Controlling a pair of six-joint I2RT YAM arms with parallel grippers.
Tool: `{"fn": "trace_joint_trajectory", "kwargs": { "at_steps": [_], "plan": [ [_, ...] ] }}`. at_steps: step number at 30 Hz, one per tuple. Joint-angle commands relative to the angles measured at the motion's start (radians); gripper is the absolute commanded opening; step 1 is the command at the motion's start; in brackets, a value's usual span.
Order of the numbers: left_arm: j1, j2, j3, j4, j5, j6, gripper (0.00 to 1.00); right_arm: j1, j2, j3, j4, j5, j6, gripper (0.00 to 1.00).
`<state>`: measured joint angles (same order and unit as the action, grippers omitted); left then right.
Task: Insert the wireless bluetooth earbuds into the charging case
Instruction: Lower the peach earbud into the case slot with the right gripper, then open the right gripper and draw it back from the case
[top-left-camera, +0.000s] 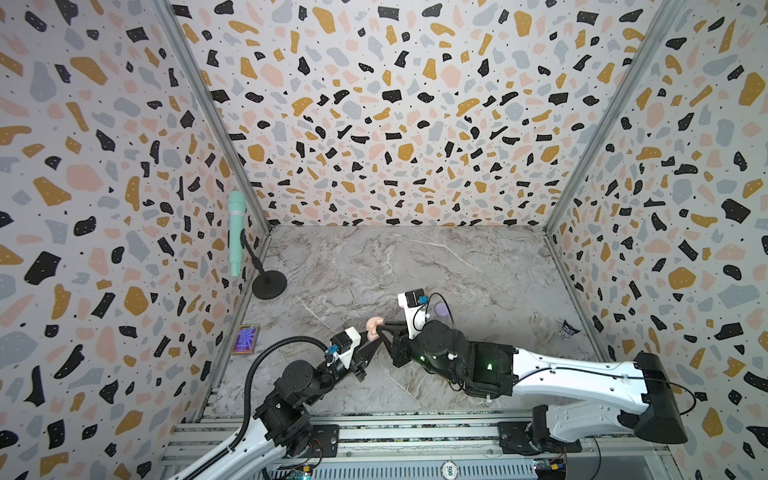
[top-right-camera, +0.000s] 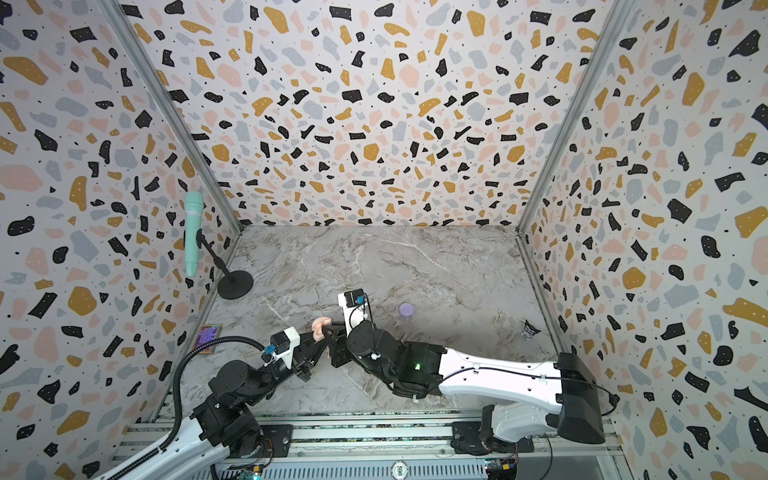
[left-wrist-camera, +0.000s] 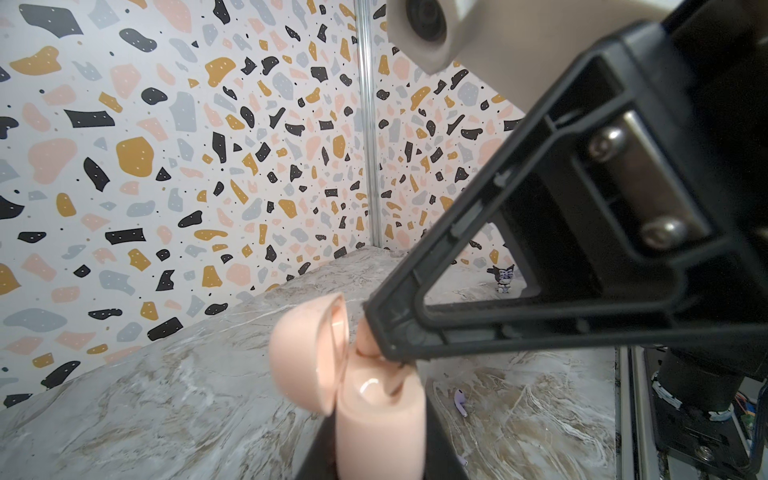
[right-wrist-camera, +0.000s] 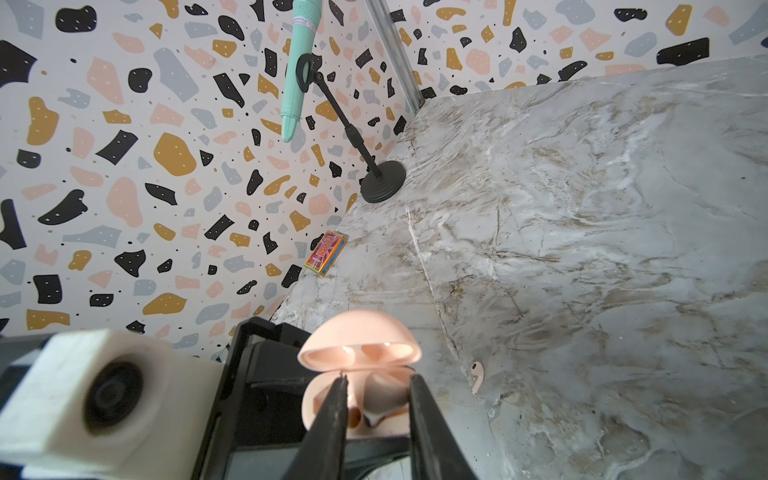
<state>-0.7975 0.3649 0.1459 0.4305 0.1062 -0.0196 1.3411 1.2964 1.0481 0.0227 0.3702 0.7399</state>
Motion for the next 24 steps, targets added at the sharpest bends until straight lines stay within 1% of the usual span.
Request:
{"fn": "trace_joint_trajectory", "kwargs": {
  "at_steps": [1,12,14,19,24],
  "plan": [
    [0.006,-0.011,-0.001,0.074,-0.01,0.003,0.0,0.009,-0.012,-0.007,-0.021,-0.008,0.004,0.3],
    [0.005,-0.009,-0.002,0.073,-0.004,0.007,0.0,0.009,-0.06,0.001,-0.043,0.021,-0.013,0.41],
    [0.006,-0.009,-0.002,0.072,-0.002,0.008,0.0,0.007,-0.073,0.005,-0.05,0.026,-0.02,0.44],
    [0.005,-0.008,0.0,0.068,0.005,0.016,0.0,0.008,-0.114,0.027,-0.087,0.057,-0.054,0.63],
    [0.005,-0.015,0.001,0.065,0.016,0.03,0.0,0.001,-0.169,0.016,-0.115,0.098,-0.062,0.93]
  ]
}}
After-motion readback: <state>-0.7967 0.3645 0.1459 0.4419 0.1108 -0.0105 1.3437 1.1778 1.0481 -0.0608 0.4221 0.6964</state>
